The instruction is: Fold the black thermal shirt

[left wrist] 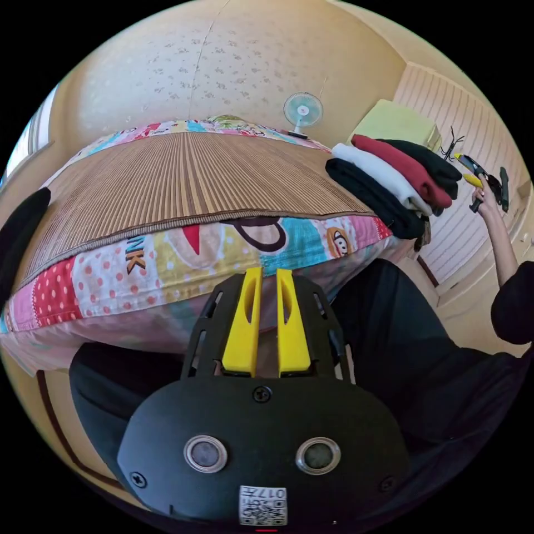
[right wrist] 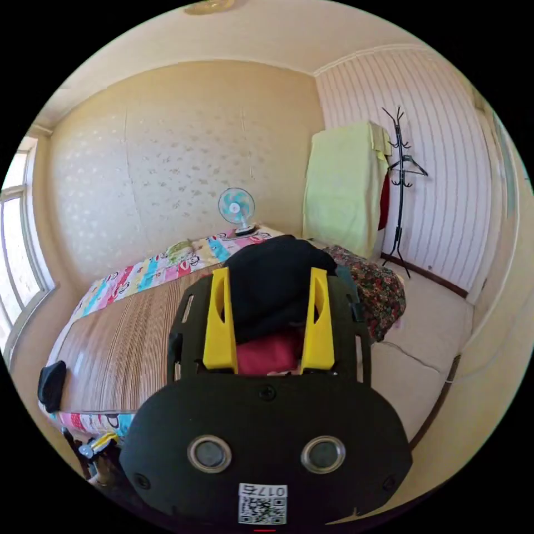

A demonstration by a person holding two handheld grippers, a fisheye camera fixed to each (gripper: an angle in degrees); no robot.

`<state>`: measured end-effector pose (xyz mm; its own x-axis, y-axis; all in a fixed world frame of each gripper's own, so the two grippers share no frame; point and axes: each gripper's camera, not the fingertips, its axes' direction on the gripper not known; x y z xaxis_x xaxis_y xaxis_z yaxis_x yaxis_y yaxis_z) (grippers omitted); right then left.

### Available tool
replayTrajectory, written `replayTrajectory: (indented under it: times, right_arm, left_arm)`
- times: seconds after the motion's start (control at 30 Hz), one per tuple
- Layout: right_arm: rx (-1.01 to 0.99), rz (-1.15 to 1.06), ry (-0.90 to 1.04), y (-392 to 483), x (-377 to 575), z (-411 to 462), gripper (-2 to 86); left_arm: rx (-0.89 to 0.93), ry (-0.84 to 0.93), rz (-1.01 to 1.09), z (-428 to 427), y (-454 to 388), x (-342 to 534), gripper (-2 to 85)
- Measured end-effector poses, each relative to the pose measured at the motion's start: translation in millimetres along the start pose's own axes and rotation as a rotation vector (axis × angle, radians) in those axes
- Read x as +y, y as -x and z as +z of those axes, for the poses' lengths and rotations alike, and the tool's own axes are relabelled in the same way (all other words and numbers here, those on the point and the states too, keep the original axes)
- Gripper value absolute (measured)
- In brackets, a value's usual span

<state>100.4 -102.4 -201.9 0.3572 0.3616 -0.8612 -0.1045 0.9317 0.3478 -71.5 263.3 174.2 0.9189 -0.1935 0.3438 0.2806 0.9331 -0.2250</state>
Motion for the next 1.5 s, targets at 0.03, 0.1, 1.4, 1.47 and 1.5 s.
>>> replayTrajectory:
  times: [0.03, 0.1, 1.4, 1.47, 1.5]
  right_arm:
    - [0.004, 0.053, 0.029, -6.8, -11.6, 13.2, 16.5]
    - [-0.005, 0.131, 0.145, -11.1, -26.9, 45.6, 13.7]
    - [-0.927, -0.452, 0.656, 389.1, 195.7, 49.6, 4.5]
    - [-1.168, -0.514, 0.533, 365.3, 196.5, -16.2, 4.1]
    - [-1.226, -0.554, 0.518, 360.1, 201.2, -30.3, 4.1]
  left_arm:
    - [0.027, -0.001, -0.028, 1.6, 8.0, 0.8, 4.2]
    - [0.076, -0.003, -0.065, 3.4, 18.3, 1.7, 3.6]
    - [0.176, -0.109, -0.198, -23.6, -2.2, -38.2, 5.2]
    - [0.116, -0.165, -0.217, -37.9, -7.8, -39.9, 4.3]
    - [0.047, -0.244, -0.253, -56.5, -9.6, -37.9, 3.3]
